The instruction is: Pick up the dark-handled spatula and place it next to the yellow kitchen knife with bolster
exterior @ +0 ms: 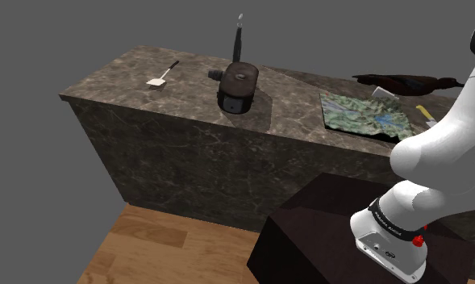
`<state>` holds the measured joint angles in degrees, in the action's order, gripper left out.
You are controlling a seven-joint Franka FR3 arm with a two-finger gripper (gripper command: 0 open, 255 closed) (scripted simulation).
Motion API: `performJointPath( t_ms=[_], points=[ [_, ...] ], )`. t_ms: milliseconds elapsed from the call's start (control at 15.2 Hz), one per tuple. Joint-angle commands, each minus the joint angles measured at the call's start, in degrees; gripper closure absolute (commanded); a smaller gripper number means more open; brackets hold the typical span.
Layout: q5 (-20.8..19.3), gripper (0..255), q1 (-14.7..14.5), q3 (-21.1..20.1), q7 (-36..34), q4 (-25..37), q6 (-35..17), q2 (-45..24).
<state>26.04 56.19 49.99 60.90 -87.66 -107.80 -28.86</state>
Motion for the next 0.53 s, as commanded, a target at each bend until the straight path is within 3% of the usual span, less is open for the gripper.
performJointPath(
  t_ms=[0, 462],
  points=[
    [0.66, 255, 0.57, -0.42, 0.53, -0.1, -0.72, -0.85],
    [2.24, 255, 0.61, -1.42, 1.78, -3.49, -5.08, -2.39]
  ],
)
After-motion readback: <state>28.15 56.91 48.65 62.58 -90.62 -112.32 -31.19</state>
